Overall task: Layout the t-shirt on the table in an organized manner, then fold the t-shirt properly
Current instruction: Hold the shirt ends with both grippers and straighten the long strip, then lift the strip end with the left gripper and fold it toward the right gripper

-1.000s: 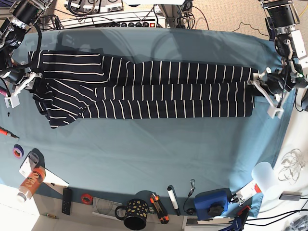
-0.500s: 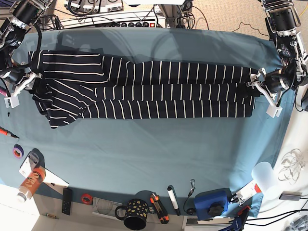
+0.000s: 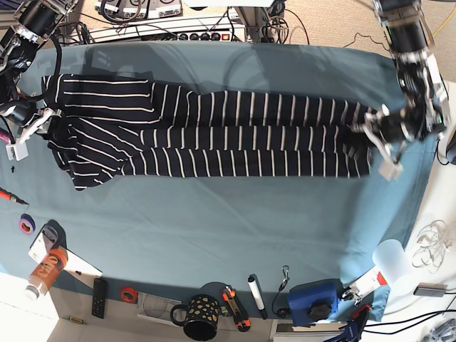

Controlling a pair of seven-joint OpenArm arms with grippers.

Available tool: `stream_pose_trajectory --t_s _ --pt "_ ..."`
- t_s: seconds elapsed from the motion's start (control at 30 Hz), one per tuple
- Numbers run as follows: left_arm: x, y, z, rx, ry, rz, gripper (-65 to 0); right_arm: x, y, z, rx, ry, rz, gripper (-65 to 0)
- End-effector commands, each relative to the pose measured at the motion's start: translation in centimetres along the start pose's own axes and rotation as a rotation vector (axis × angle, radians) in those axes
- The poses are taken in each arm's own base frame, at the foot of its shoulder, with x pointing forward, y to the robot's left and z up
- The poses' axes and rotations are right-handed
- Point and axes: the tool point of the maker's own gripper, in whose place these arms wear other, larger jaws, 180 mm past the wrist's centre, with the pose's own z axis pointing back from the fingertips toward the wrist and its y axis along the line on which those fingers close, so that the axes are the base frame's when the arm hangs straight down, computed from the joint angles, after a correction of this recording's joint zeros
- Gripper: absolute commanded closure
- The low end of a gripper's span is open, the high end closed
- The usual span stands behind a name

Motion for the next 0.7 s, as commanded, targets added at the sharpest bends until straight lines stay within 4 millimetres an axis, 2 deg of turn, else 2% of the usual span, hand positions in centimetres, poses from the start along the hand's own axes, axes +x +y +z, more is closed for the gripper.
stream_pose_trajectory --t_s 0.0,0.17,0.33,0.43,0.57,0.67 --pt "2.0 1.8 1.8 0.07 -0.031 -0.039 0.0 1.8 -0.3 0.9 -0.01 -0.053 0.028 -25.3" --pt "3.9 4.4 4.7 0.157 -0.04 -0.087 0.0 1.9 -0.3 0.9 -0.01 -0.054 0.028 -25.3" --pt "4.0 4.4 5.0 0.161 -0.036 -0.093 0.0 1.9 -0.3 0.9 -0.01 -0.054 0.028 -25.3" --pt "4.3 3.2 5.0 0.154 -0.04 -0.114 0.0 1.9 -0.3 0.9 -0.01 -0.059 0.027 -25.3" --pt "5.7 0.2 5.3 0.14 -0.103 -0.216 0.0 2.4 -0.3 0.9 -0.009 -0.083 0.028 -25.3" --pt "5.0 -2.3 5.3 0.114 -0.128 -0.283 0.0 2.4 -0.3 0.9 -0.01 -0.087 0.028 -25.3"
